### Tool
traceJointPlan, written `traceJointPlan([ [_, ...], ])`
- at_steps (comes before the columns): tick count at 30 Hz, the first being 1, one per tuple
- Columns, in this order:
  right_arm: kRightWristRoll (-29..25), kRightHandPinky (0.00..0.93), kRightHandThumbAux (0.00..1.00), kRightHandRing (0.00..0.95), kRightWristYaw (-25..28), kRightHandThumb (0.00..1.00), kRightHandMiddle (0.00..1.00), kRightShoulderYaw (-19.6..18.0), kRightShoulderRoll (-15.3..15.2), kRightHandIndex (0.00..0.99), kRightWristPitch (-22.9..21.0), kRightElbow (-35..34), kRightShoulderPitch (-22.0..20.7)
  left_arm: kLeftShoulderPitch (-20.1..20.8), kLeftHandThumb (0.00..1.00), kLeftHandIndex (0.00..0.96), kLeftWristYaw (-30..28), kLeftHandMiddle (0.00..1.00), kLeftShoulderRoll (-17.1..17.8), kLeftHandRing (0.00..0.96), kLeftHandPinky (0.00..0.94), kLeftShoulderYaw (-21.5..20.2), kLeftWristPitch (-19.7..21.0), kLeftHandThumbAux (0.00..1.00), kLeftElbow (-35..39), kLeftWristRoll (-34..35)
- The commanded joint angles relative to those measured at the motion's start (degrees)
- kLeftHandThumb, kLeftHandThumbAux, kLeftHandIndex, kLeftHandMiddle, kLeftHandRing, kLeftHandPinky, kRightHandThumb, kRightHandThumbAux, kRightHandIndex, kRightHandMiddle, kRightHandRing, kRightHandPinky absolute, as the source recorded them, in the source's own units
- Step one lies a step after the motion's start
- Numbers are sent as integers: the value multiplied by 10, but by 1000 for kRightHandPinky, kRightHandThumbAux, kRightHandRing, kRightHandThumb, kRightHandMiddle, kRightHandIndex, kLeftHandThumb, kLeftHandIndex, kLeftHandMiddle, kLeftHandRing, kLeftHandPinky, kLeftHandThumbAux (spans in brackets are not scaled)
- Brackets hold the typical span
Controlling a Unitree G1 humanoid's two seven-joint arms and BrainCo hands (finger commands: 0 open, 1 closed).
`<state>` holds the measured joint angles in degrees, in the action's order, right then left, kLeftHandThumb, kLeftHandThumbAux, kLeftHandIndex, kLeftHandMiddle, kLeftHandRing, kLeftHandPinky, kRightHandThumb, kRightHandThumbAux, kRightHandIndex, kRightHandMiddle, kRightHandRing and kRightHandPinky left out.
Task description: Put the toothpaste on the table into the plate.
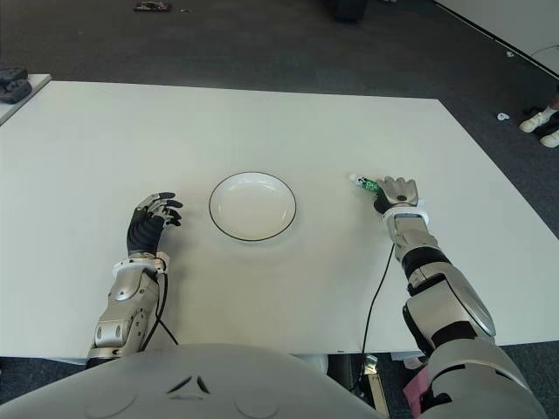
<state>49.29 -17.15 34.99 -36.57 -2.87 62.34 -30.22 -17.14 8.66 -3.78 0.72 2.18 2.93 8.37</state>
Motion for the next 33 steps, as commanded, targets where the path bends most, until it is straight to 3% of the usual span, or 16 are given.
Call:
traceJointPlan([
  [1, -3, 738, 666, 732, 52, 856, 550, 27, 41, 435, 21, 22, 87, -29, 833, 395, 5, 516, -15, 625, 609, -2, 36, 680, -33, -4],
  [13, -54, 846, 678, 819, 44, 848, 544, -22, 26, 401, 31, -25, 98, -27, 833, 394, 8, 511, -17, 616, 597, -6, 45, 681, -30, 0],
  [26, -98, 855, 680, 849, 2, 848, 547, -82, 14, 397, 28, -116, 127, -23, 834, 402, 7, 502, -21, 603, 590, -15, 40, 679, -39, 11],
  [33, -109, 866, 680, 855, -42, 849, 547, -115, 6, 397, 62, -159, 131, -20, 834, 403, 3, 500, -21, 595, 584, -18, 38, 679, -43, 14],
])
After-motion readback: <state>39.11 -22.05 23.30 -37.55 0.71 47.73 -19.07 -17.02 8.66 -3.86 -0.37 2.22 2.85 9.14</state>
